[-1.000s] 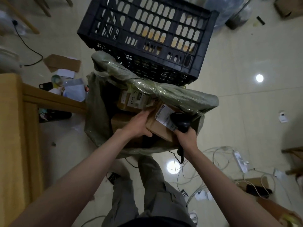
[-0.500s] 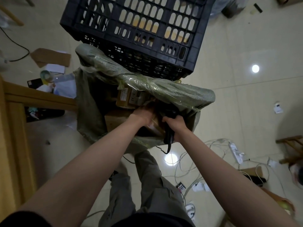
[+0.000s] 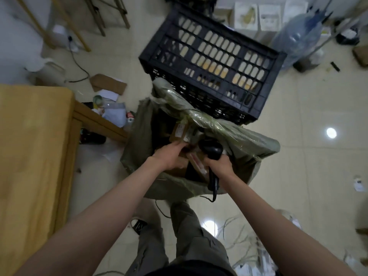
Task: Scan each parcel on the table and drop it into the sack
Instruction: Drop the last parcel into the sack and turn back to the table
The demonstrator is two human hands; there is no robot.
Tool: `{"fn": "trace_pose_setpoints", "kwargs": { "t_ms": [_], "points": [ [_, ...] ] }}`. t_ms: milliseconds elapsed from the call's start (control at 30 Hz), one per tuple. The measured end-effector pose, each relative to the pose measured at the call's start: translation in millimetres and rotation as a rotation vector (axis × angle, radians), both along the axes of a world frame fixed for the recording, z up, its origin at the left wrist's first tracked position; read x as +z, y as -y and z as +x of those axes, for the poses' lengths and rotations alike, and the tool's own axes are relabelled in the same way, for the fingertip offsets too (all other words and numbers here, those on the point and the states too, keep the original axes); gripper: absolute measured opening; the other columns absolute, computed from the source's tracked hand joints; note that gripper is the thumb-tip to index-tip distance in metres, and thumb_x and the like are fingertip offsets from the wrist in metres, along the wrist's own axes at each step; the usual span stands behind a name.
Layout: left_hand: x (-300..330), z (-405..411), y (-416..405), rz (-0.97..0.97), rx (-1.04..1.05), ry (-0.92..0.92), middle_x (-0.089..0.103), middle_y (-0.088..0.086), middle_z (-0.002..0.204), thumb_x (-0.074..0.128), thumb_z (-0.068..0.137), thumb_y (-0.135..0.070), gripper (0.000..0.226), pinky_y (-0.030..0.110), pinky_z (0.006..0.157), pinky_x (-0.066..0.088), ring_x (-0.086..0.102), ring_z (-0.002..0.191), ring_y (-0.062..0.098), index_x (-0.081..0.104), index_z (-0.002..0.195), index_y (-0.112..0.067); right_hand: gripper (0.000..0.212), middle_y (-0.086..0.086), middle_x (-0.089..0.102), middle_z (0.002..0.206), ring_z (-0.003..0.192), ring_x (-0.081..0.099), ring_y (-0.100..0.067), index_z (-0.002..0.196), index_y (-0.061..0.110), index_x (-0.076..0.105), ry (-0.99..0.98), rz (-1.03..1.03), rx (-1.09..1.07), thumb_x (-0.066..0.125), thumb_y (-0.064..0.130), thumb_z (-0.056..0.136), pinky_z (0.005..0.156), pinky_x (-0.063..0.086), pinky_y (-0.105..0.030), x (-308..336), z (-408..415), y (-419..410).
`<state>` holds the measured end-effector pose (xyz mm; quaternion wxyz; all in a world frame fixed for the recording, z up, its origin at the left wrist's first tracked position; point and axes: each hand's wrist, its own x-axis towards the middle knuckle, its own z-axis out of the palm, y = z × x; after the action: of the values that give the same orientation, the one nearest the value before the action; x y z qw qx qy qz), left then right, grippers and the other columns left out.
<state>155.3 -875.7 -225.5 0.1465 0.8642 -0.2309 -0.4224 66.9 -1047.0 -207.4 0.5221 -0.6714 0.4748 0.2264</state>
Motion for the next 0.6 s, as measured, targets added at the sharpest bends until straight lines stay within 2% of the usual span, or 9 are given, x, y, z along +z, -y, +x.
{"fn": "trace_pose_setpoints", "kwargs": {
  "t_ms": [67,133,233,300,400,500,600],
  "points": [
    [15,-1,-27,0.008,0.039,0.051,0.043,0.004,0.145,0.078,0.081,-0.029,0.084,0.046,0.100,0.048,0.051,0.127,0.028,0.031,0.150,-0.030,0.012,-0.009,0.064,0.075,0.070,0.062,-0.024,0.083,0.016,0.061,0.039,0.034,0.077,0.070,0.010,0.089,0.065,0.054,-0.038,18,13,-15],
    [31,-4,-57,0.060,0.088,0.095,0.043,0.003,0.143,0.078,0.081,-0.030,0.086,0.045,0.096,0.050,0.052,0.125,0.028,0.029,0.152,-0.029,0.003,-0.012,0.065,0.075,0.065,0.061,-0.023,0.090,0.008,0.066,0.060,0.062,0.175,0.069,0.007,0.088,0.057,0.051,-0.035,35,27,-34],
    [59,-12,-107,0.129,0.194,0.149,0.044,0.002,0.140,0.079,0.078,-0.033,0.087,0.045,0.095,0.050,0.052,0.125,0.028,0.031,0.150,-0.029,0.015,-0.018,0.070,0.088,0.072,0.066,-0.027,0.100,0.006,0.067,0.085,0.074,0.296,0.070,0.007,0.085,0.072,0.060,-0.046,58,47,-69],
    [77,-22,-144,0.168,0.275,0.175,0.046,0.002,0.139,0.079,0.078,-0.033,0.084,0.042,0.096,0.049,0.052,0.126,0.026,0.034,0.149,-0.026,0.014,-0.019,0.069,0.085,0.072,0.066,-0.027,0.101,0.004,0.066,0.090,0.088,0.390,0.068,0.005,0.087,0.078,0.060,-0.047,76,56,-96],
    [102,-46,-200,0.223,0.377,0.211,0.046,0.004,0.143,0.078,0.079,-0.035,0.080,0.041,0.100,0.047,0.050,0.128,0.025,0.038,0.146,-0.022,0.016,-0.016,0.071,0.081,0.071,0.069,-0.026,0.098,-0.001,0.068,0.123,0.069,0.538,0.070,0.009,0.085,0.073,0.061,-0.046,95,63,-141],
    [124,-79,-252,0.245,0.491,0.264,0.045,0.002,0.145,0.076,0.082,-0.036,0.074,0.036,0.097,0.044,0.048,0.131,0.023,0.039,0.145,-0.023,0.020,-0.015,0.072,0.077,0.066,0.071,-0.026,0.100,-0.003,0.069,0.161,0.051,0.675,0.071,0.010,0.085,0.061,0.061,-0.037,111,63,-191],
    [142,-119,-298,0.268,0.632,0.297,0.044,-0.002,0.145,0.072,0.085,-0.039,0.073,0.034,0.092,0.044,0.047,0.131,0.021,0.037,0.147,-0.026,0.020,-0.016,0.073,0.078,0.065,0.071,-0.026,0.101,-0.005,0.070,0.205,0.077,0.784,0.069,0.008,0.086,0.063,0.062,-0.037,131,55,-241]
  ]
}}
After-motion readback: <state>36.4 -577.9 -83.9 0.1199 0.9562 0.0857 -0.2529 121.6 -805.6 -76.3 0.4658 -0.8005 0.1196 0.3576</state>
